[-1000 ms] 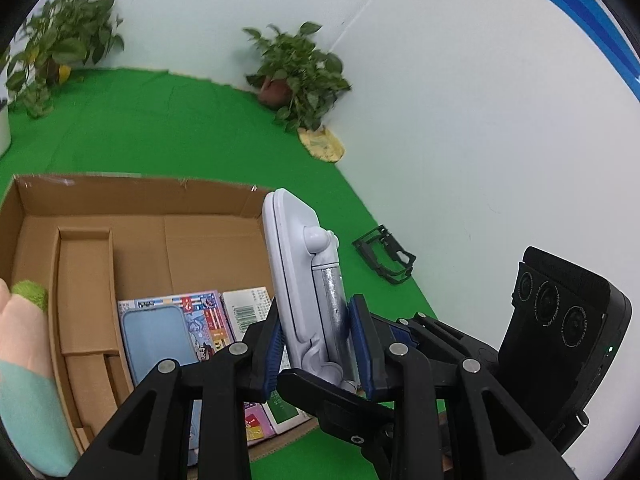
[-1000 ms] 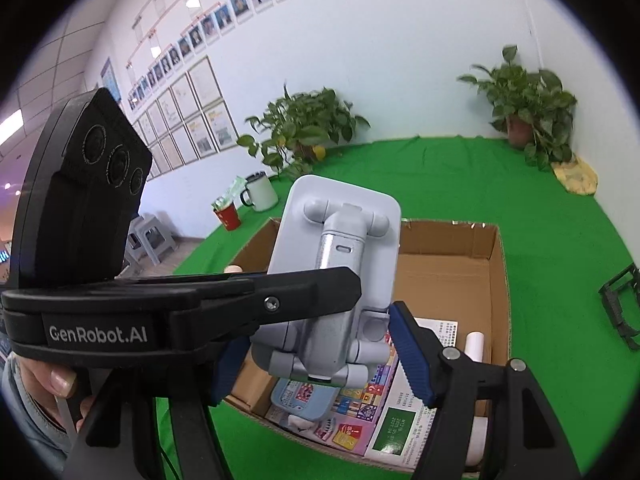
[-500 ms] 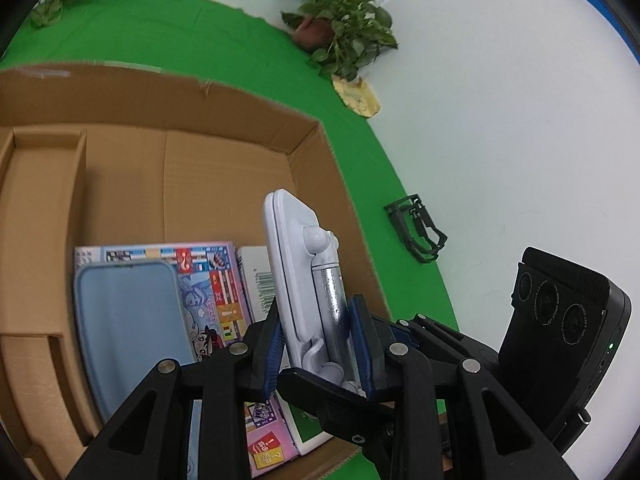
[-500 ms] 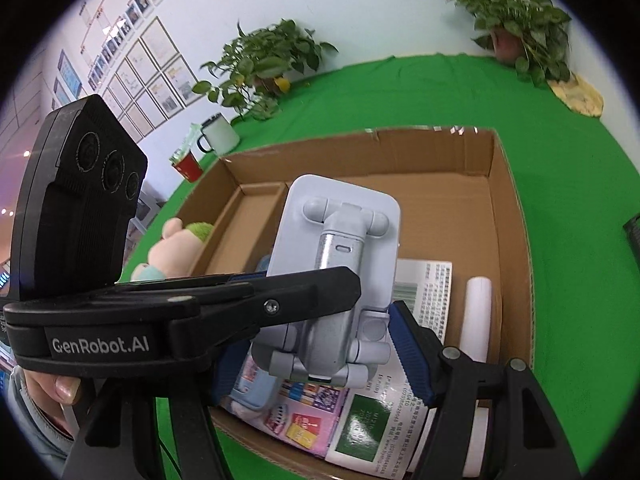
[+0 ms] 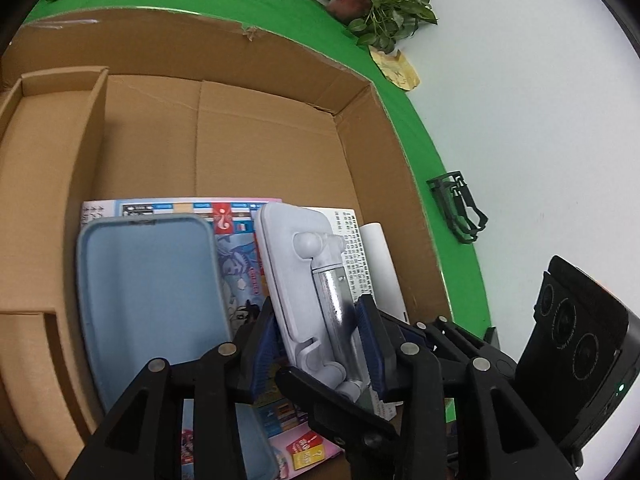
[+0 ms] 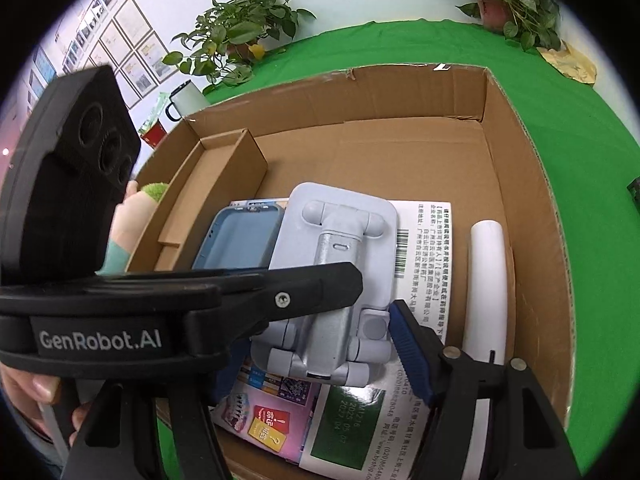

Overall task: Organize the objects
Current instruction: 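Open both grippers beside the phone case and withdraw them from the box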

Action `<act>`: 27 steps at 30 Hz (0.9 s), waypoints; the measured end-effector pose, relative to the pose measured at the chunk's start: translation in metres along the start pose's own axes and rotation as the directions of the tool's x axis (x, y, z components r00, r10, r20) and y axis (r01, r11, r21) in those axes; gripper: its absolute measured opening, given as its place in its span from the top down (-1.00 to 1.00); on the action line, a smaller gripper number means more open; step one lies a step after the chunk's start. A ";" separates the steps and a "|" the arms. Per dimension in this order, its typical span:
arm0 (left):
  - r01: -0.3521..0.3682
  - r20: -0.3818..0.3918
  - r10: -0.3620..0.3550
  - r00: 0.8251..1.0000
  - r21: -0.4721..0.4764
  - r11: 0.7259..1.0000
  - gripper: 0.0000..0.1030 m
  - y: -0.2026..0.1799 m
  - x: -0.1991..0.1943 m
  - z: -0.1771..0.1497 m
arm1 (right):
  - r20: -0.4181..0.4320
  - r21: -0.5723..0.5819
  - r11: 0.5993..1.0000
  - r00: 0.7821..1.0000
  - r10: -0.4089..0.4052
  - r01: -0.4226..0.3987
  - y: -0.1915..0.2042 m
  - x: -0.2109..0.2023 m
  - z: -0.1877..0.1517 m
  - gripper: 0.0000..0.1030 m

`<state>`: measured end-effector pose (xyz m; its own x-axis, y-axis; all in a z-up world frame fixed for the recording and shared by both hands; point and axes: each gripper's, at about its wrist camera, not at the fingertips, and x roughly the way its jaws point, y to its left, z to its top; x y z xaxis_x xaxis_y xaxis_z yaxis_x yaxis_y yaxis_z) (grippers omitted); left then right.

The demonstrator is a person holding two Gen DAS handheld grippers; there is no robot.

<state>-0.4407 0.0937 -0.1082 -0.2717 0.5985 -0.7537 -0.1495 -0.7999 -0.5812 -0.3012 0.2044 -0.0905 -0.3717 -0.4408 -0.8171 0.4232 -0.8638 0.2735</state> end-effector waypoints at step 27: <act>-0.712 0.693 0.547 0.469 -0.069 0.698 -0.99 0.007 -0.161 -0.178 | 0.420 -0.070 0.956 0.878 -0.231 0.285 0.053 -0.059 -0.092 -0.99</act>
<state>-0.2291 -0.0004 -0.0453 -0.8683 -0.1882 -0.4590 0.1549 -0.9818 0.1096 -0.1810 0.2072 -0.0749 -0.7706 -0.2900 -0.5675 0.3566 -0.9342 -0.0069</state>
